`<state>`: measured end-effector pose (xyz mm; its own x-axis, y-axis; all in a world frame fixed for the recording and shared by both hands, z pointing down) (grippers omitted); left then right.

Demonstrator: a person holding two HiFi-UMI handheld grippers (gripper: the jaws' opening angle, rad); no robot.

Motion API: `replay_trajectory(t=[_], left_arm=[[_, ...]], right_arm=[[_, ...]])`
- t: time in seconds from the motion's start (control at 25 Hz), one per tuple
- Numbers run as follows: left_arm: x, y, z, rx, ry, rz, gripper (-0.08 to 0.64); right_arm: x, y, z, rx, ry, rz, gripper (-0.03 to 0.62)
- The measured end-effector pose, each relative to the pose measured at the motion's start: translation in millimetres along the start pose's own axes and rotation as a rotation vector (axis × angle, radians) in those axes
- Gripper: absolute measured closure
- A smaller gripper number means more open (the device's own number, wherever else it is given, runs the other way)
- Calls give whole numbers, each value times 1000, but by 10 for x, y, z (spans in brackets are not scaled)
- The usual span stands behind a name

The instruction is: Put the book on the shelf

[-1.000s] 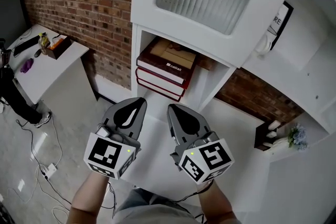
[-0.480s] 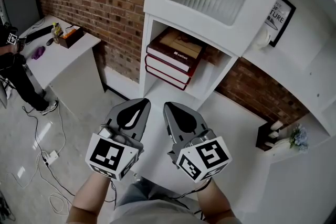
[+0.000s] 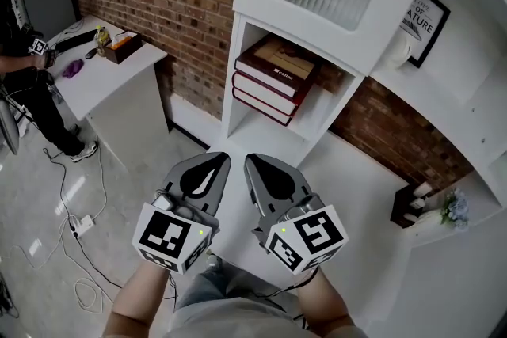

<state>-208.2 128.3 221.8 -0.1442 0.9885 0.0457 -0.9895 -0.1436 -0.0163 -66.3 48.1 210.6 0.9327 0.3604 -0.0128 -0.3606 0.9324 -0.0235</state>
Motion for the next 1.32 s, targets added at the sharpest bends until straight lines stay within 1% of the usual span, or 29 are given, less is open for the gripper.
replay_trajectory(t=[0.28, 0.88, 1.32], left_arm=[[94, -65, -6, 2, -1, -4, 546], [26, -228, -59, -2, -23, 38, 546], [-51, -286, -58, -3, -20, 48, 547]], right_arm=[[86, 76, -19, 15, -11, -11, 583], [253, 13, -51, 27, -27, 32, 583], [269, -49, -57, 40, -20, 36, 583]])
Point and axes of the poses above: the fingertips, and each gripper's own axes: x backward along the fingers, y to its left, z out of its underside, the point moved 10 cm from there along x, backward along the fingers
